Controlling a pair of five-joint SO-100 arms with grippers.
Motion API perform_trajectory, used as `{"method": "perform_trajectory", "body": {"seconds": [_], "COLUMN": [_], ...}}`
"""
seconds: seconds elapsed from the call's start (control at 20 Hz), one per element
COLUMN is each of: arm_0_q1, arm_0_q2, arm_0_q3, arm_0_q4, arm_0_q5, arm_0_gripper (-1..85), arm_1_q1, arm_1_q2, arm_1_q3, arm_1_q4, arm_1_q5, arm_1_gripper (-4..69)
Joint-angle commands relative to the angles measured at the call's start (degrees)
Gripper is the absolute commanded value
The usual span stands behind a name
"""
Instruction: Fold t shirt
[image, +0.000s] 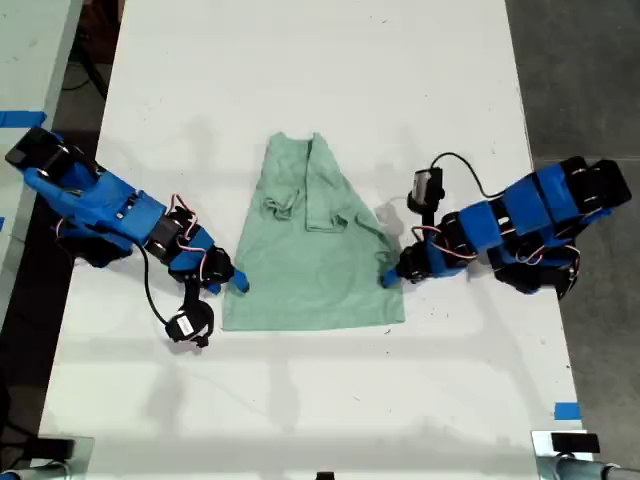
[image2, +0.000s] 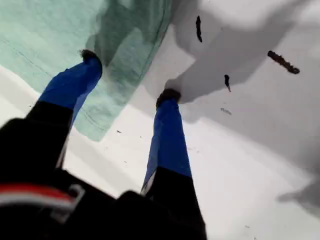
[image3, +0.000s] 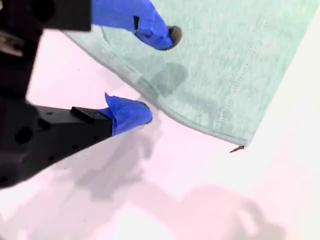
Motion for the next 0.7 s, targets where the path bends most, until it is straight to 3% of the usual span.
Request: {"method": "perform_trajectory", "body": {"seconds": [0.0,0.15,0.2,0.25,0.3,0.4,0.65], "arm_0_q1": [-1.1,-0.9,-0.9,-0.9,-0.9,-0.9,-0.9], "arm_0_q2": [3.4,4.0,4.0,4.1,4.1,4.1,4.2], "arm_0_q3": [-2.6,-2.6,-2.6,-2.6,-2.7,-2.7,-2.6], "arm_0_q4": [0.7,1.1,1.2,1.3,1.4,1.5,1.8], "arm_0_q5": [0.1,0.1,0.1,0.1,0.2,0.2,0.3], "arm_0_gripper": [18.9,18.7,18.6,18.6,18.5,18.4,17.9], "arm_1_q1": [1.7,2.4,2.5,2.6,2.6,2.7,3.2], "arm_1_q2": [2.7,1.8,1.4,1.1,1.1,1.4,2.4], "arm_1_q3": [7.3,9.8,9.5,9.2,9.0,6.4,-9.4], "arm_1_q4": [-15.0,-21.7,-22.2,-22.3,-21.9,-15.4,8.6], "arm_1_q5": [0.2,0.2,-0.2,-0.3,-0.4,0.1,-1.3], "arm_1_gripper": [24.8,18.6,13.4,0.8,0.7,0.7,0.5]}}
